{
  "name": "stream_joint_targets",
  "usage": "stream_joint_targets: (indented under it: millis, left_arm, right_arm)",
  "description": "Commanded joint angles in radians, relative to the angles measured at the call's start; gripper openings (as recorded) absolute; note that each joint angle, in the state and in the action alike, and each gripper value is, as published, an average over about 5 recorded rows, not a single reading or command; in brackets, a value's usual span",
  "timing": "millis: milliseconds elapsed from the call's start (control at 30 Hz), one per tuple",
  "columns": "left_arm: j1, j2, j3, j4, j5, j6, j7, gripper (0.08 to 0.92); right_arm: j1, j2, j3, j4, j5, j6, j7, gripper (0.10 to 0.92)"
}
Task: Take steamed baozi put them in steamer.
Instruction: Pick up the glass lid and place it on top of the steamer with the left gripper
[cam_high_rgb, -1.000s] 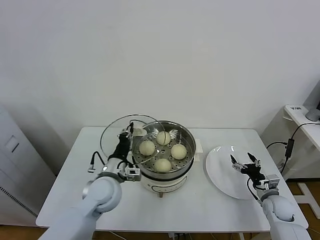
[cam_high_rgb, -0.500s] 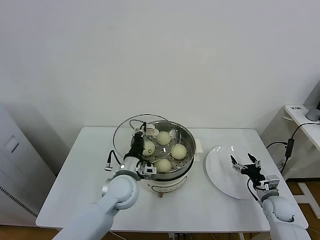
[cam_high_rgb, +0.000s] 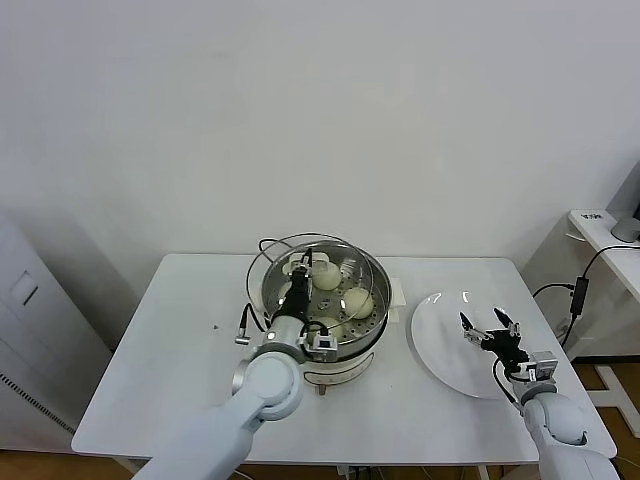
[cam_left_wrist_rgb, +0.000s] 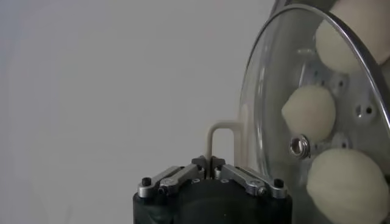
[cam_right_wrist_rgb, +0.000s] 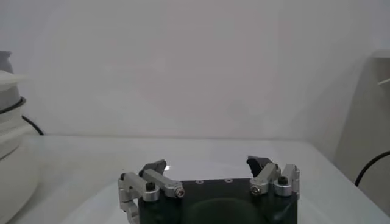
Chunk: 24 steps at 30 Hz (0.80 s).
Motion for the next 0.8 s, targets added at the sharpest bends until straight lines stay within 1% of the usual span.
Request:
stream_joint_targets:
  millis: [33,333,800]
  left_arm:
    - [-0.009,-0.04,0.029,0.024,0.021,0.006,-0.001,0.106]
    - [-0.006,-0.055,0.044,0.035,0.026,0.003,-0.003,0.106]
    - [0.009,-0.055,0.042,0.046,0.033,-0.009,-0.01,0.106]
  right_arm:
    - [0.0,0.0,0.002,-0.006,0.0,0.002,-0.002,0.823]
    - [0.002,0.0,0.004,-0.013,0.001,0.003,-0.003,0.823]
    - [0.007,0.005,0.005,-0.024,0.001,0.006,-0.006,0.823]
